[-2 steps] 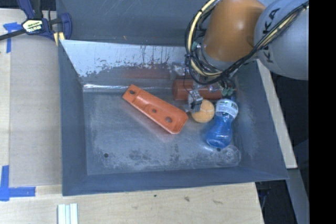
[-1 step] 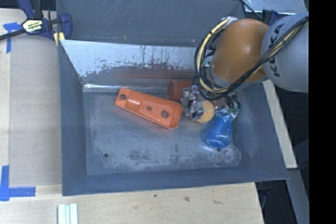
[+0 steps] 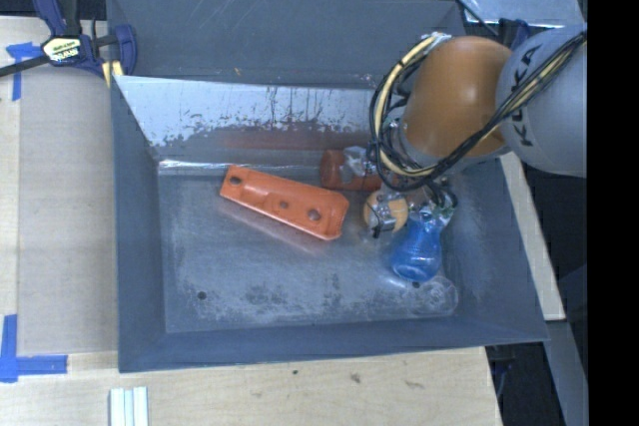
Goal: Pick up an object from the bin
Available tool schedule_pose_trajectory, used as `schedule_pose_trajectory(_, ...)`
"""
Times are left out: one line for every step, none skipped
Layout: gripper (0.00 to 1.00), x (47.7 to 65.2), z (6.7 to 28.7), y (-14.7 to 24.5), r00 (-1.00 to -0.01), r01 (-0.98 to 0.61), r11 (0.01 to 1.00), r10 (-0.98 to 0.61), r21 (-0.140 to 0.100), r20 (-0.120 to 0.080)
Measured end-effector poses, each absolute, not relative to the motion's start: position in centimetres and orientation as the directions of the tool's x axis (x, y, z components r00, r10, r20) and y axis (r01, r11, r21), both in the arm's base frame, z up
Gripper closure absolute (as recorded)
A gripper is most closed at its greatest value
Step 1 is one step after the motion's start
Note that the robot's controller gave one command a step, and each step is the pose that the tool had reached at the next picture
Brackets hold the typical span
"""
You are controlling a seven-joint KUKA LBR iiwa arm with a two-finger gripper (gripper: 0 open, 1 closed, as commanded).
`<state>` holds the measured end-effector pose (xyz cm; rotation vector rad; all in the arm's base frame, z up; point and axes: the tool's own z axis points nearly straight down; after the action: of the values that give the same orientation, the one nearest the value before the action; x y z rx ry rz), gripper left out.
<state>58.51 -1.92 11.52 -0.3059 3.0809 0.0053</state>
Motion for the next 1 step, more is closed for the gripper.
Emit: schedule_pose_trajectory(0.0, 58.51, 11.51, -1.93, -0.979, -0.197, 0.98, -0.197, -0.001, -0.046)
